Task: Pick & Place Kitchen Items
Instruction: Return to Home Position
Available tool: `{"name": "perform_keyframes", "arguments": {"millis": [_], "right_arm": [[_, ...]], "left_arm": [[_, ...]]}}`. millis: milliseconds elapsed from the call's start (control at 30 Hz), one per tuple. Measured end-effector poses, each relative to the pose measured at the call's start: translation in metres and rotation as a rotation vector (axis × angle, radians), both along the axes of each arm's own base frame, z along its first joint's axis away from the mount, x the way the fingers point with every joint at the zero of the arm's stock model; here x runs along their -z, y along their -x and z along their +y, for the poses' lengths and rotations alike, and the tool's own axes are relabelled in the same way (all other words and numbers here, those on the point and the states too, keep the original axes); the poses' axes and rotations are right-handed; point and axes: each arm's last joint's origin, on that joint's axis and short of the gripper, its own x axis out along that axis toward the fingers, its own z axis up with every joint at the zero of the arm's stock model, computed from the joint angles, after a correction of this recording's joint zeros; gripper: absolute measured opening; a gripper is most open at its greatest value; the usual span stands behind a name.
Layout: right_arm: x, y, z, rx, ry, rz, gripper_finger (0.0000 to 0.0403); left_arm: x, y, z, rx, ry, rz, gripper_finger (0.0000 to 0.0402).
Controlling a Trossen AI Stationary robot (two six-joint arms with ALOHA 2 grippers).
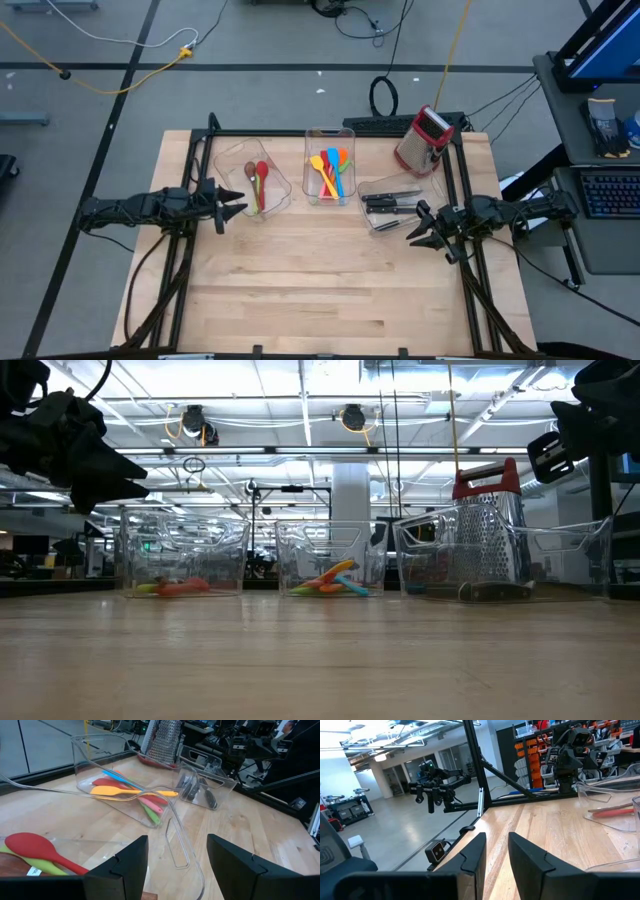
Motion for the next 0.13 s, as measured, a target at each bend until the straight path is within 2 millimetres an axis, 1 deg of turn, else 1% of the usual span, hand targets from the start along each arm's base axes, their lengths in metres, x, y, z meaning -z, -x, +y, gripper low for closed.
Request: {"name": "perform_keyframes", "arguments": {"millis": [133], "right_arm": [[0.0000, 0.0000, 0.0000, 0.000, 0.000, 0.000, 0.0073]], "left_arm": [[0.0000, 0.0000, 0.0000, 0.000, 0.000, 0.000, 0.0207]]}}
